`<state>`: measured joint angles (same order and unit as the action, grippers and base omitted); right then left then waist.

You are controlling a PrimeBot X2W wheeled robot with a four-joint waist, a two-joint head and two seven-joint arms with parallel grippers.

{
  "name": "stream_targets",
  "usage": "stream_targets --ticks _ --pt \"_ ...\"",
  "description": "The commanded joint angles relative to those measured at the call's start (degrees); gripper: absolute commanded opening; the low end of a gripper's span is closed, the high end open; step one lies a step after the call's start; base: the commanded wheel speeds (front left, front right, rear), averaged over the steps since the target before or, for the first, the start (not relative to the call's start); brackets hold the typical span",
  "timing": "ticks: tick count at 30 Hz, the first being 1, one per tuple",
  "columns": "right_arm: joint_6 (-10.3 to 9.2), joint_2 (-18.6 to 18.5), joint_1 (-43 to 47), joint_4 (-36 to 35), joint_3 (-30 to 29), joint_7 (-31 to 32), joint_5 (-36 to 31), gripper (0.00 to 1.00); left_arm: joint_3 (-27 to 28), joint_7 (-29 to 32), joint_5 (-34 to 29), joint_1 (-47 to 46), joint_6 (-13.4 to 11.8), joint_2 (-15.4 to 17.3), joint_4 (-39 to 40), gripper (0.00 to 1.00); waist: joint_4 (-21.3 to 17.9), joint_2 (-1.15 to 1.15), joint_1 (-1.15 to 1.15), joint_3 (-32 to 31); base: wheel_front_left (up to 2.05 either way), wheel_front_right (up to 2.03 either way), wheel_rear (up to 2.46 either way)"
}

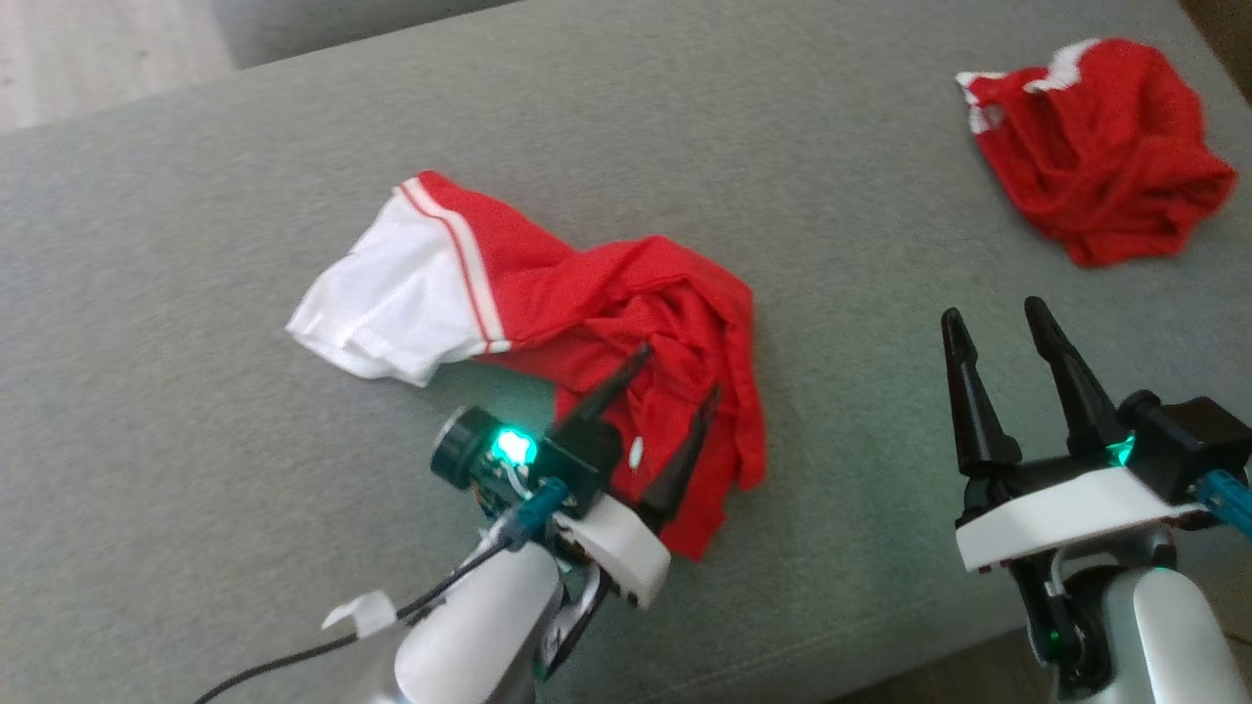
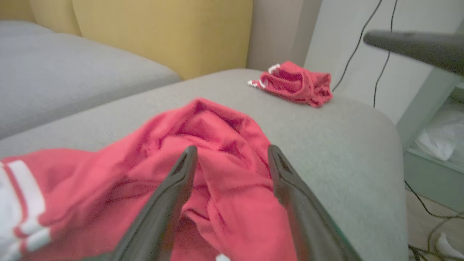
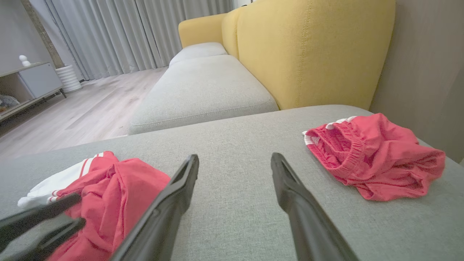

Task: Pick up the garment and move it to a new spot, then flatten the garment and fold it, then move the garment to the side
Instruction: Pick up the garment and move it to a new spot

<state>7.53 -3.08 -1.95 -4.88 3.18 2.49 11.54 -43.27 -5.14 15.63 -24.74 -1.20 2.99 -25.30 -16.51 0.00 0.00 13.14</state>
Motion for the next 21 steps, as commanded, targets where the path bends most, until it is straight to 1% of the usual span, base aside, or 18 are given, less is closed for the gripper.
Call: stream_targets --ticks 1,3,6,7,11,16,21 --pt "-0.04 0.0 -1.9 -2.0 1.0 -0.3 -0.3 1.0 1.8 -1.2 0.2 -2.5 -0.8 -0.1 2.5 1.0 1.3 0.0 0.0 -0.7 0.0 0.0 0.0" --pt "-0.04 0.1 -1.9 -2.3 0.7 -0.1 -0.8 1.0 3.1 -3.4 0.1 -2.5 -2.5 0.3 4.1 1.0 2.7 0.0 0.0 -1.3 0.0 0.0 0.0" --pt "-0.04 0.1 -1.8 -3.2 0.2 0.5 -1.3 1.0 6.7 -5.5 1.2 -1.4 -5.0 2.2 6.8 1.0 5.0 0.0 0.0 -2.0 0.0 0.0 0.0" --pt "-0.04 0.1 -1.6 -3.7 -0.3 0.9 -1.8 1.0 9.7 -6.7 2.1 -0.6 -6.6 4.1 8.9 1.0 6.6 0.0 0.0 -2.6 0.0 0.0 0.0" --pt "-0.04 -0.1 -1.1 -4.9 -0.9 2.1 -2.9 1.0 15.7 -8.2 3.6 1.8 -9.9 8.4 12.2 1.0 9.7 0.0 0.0 -3.2 0.0 0.0 0.0" --pt "-0.04 -0.2 -0.6 -6.1 -1.6 3.4 -3.4 1.0 22.6 -8.9 6.1 5.8 -12.4 13.4 15.8 1.0 13.2 0.0 0.0 -3.6 0.0 0.0 0.0" --pt "-0.04 -0.2 0.1 -6.5 -2.0 4.3 -3.6 1.0 27.0 -7.7 8.9 11.0 -13.4 17.5 18.6 1.0 15.2 0.0 0.0 -4.7 0.0 0.0 0.0"
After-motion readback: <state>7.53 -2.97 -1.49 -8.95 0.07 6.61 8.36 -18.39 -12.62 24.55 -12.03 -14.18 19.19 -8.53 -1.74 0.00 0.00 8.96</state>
